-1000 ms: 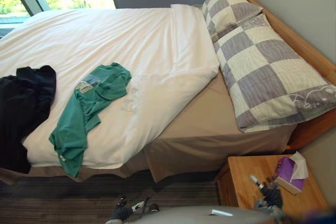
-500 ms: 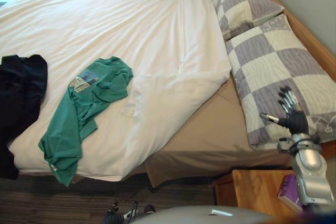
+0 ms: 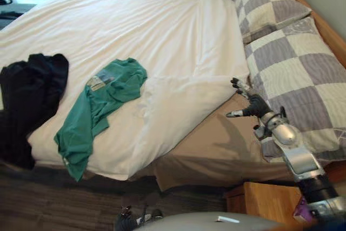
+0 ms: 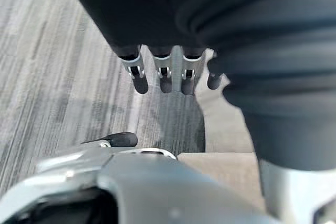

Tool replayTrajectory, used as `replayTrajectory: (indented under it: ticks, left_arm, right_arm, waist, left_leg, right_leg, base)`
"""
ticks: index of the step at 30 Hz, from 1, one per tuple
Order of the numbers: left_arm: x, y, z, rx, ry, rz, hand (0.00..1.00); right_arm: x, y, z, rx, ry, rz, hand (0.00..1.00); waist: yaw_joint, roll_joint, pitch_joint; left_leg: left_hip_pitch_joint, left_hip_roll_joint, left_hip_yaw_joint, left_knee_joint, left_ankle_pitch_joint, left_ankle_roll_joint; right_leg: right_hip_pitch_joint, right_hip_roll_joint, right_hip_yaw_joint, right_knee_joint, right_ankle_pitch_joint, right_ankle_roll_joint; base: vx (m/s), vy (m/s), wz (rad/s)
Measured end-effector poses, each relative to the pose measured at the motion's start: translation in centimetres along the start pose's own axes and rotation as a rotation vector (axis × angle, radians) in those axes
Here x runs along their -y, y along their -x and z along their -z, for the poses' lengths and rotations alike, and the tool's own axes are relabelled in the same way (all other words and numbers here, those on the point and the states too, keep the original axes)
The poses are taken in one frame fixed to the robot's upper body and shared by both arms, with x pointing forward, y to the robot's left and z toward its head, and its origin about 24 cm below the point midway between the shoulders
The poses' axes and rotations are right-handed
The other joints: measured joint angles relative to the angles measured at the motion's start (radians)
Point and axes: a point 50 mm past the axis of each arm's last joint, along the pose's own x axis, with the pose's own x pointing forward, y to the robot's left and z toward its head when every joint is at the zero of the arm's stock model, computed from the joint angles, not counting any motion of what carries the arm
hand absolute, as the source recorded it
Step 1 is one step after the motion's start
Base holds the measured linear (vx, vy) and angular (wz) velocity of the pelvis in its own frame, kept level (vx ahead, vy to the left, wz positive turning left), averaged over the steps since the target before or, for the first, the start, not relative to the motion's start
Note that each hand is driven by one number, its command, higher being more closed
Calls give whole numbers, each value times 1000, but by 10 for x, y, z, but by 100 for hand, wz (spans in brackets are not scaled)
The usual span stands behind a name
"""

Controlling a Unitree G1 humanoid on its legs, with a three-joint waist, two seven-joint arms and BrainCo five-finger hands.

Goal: Tidy the bed and pick cloth on bed and put in laundry

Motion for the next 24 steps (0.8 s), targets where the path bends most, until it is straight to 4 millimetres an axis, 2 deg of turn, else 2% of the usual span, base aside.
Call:
replayTrajectory:
  ticks: [1, 6, 12, 14, 17, 19, 20, 24]
  left_arm:
    - [-1, -1, -2, 3, -5, -1, 0]
    - [-1, -4, -7, -3, -20, -3, 0]
    - [0, -12, -24, -17, -63, 4, 0]
    - [-3, -15, -39, 13, -74, -2, 0]
    - [-7, -21, -66, 76, -101, -13, 0]
    - [-10, -23, -76, 107, -108, -36, 0]
    - [-12, -23, -84, 128, -115, -51, 0]
    - [-15, -26, -105, 154, -135, -72, 0]
  right_arm:
    - [-3, -4, -1, -1, 27, -13, 0]
    - [-14, -25, -14, 20, 78, -51, 0]
    - [-24, -43, -32, 24, 172, -87, 0]
    - [-17, -50, -40, 44, 190, -40, 0]
    - [1, -62, -54, 75, 247, 65, 0]
    - [7, -67, -59, 86, 254, 108, 0]
    - [11, -70, -63, 96, 259, 136, 0]
    - [21, -79, -76, 126, 269, 196, 0]
  waist:
    - [12, -3, 0]
    - [23, -9, 7]
    - [42, -25, 45]
    - [66, -38, 65]
    - [91, -73, 127]
    - [100, -89, 148]
    - [116, -100, 160]
    - [143, -126, 200]
  left_leg:
    - [-5, -7, -11, 0, 5, 4]
    - [-29, -26, -43, -6, 33, 14]
    - [-63, -28, -79, -7, 56, 16]
    - [-99, -22, -80, -7, 70, 21]
    - [-139, -16, -93, -1, 97, 24]
    - [-144, -18, -96, 0, 99, 26]
    - [-146, -19, -98, 0, 100, 27]
    - [-155, -18, -108, 0, 97, 31]
  right_leg:
    - [-1, -6, 0, -1, -2, 0]
    - [-2, -23, -28, -5, -5, 0]
    - [-16, -22, -54, -23, 3, 7]
    - [-45, -16, -53, -23, 19, 1]
    - [-76, -6, -57, -31, 50, -1]
    - [-75, -7, -61, -31, 52, -2]
    - [-75, -8, -60, -30, 53, -2]
    - [-75, -5, -60, -25, 53, -4]
  base:
    - [-72, 12, 17]
    - [-98, 20, 22]
    - [-99, 17, 19]
    - [-65, 16, 5]
    - [-18, 2, 5]
    - [1, 15, 15]
    - [16, 18, 12]
    - [-13, 5, 9]
